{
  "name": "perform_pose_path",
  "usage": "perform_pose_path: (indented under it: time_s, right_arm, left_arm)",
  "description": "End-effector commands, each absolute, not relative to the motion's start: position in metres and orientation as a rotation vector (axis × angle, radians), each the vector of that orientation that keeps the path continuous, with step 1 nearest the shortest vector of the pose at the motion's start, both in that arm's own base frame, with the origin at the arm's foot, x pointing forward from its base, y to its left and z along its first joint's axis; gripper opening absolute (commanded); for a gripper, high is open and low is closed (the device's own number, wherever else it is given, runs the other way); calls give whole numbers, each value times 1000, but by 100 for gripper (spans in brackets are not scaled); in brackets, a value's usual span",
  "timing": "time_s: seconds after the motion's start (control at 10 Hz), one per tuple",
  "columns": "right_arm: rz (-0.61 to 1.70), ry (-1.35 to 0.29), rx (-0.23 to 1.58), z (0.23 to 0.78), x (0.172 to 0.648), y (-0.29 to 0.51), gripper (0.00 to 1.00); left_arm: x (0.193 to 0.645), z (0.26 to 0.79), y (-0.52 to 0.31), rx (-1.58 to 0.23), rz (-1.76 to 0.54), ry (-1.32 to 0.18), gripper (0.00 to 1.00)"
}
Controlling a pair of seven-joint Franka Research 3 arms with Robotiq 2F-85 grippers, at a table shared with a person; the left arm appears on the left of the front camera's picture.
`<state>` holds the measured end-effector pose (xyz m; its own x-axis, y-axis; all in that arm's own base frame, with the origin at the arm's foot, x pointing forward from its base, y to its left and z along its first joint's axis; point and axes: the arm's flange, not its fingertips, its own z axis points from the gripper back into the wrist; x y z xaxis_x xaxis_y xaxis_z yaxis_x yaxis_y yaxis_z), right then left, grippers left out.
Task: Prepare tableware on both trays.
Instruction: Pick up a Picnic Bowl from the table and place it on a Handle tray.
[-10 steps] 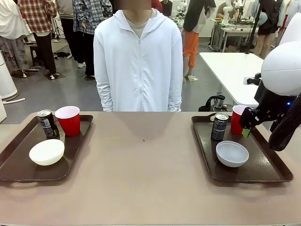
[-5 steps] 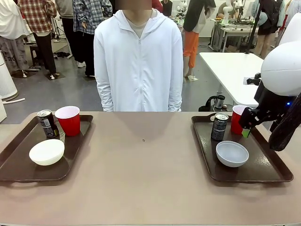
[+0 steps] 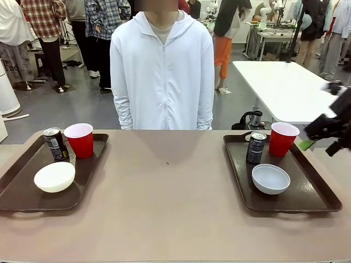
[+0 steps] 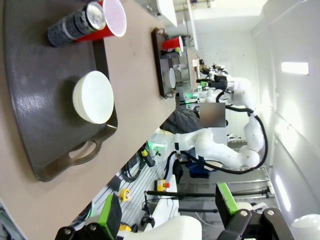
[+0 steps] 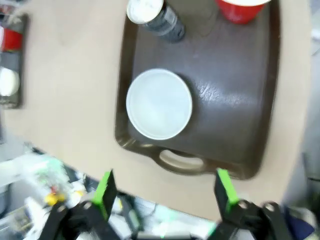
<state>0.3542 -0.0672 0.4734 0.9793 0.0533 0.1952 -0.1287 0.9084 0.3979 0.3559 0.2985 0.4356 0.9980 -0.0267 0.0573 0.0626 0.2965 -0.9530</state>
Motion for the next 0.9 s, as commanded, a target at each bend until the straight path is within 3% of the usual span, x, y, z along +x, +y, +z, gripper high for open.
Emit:
perform_pose_path:
  time_s: [0.0, 0.3, 0.8]
  right_arm:
    - [58, -145, 644, 452, 369, -109, 100]
    - [-47, -163, 901, 412, 359, -190, 100]
    - [-155, -215, 990, 412, 328, -259, 100]
  left_arm:
    - [353, 438, 297, -1250, -54, -25, 100]
    - [353, 438, 297, -1250, -54, -25, 100]
    - [353, 438, 297, -1250, -54, -25, 100]
